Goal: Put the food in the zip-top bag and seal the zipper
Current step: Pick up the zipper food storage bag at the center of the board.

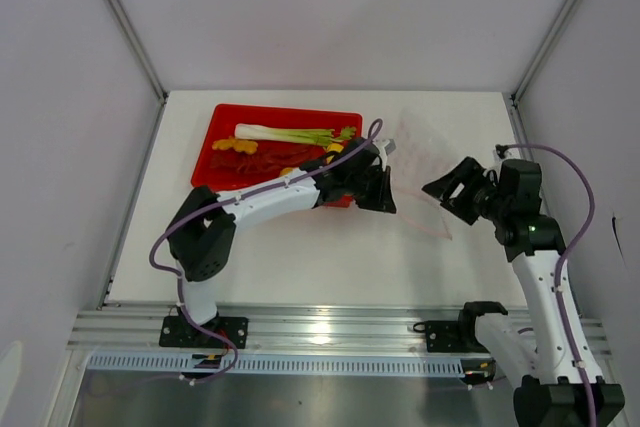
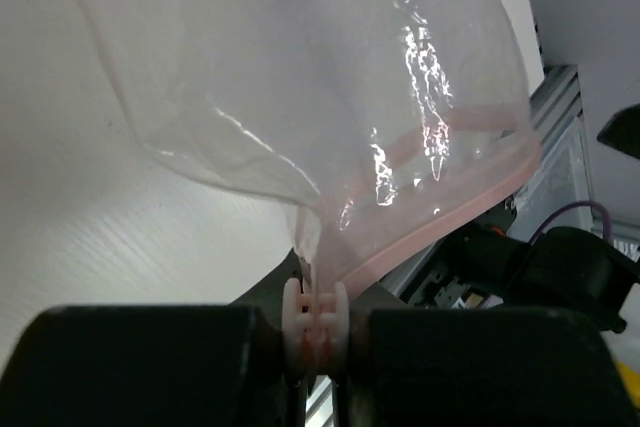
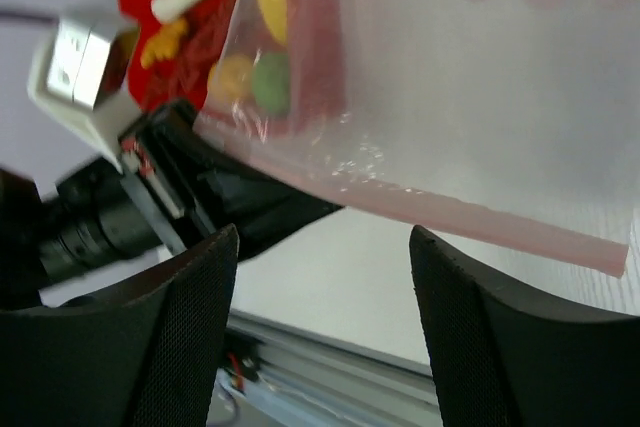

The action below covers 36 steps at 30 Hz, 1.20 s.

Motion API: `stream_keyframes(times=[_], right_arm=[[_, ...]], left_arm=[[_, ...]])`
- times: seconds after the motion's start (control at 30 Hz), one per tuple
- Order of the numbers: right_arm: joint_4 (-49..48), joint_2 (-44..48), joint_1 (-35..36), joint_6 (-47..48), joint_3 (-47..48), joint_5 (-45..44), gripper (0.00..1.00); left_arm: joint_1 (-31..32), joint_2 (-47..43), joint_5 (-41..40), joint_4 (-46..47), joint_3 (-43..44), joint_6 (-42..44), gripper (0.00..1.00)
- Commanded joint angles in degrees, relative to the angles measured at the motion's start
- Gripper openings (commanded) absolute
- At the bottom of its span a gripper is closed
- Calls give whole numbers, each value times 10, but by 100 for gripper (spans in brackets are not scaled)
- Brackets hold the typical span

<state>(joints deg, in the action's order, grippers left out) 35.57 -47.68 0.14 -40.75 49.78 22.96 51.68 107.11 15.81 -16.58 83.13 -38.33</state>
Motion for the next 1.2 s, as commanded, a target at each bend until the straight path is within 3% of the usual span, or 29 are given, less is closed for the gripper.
stream_keyframes(times=[0.0,0.13,0.2,0.27,0.4,0.53,0.83,1.17], right_arm=[[91,-7,55,151,37,9,71],[121,-7,161,174,77,-66,69],[131,-9,244,189,96,-160,69],[143,-30,295,199,124,-227,69],[191,-92,406,229,160,-440,67],[201,-138,481,246,166,-535,64],[177,-179,513,271,126,-650,61],[171,-225,523,260,123,-689,52]], left_arm=[[-6,-31,26,-78,40,72,1],[-17,-27,60,-95,54,88,1],[-25,-23,76,-110,57,95,1],[-28,-21,96,-117,63,105,1],[-31,-22,127,-130,60,117,1],[-33,-24,149,-138,50,122,1],[-52,-33,225,-122,17,122,0],[-66,-45,283,-104,-10,120,1]])
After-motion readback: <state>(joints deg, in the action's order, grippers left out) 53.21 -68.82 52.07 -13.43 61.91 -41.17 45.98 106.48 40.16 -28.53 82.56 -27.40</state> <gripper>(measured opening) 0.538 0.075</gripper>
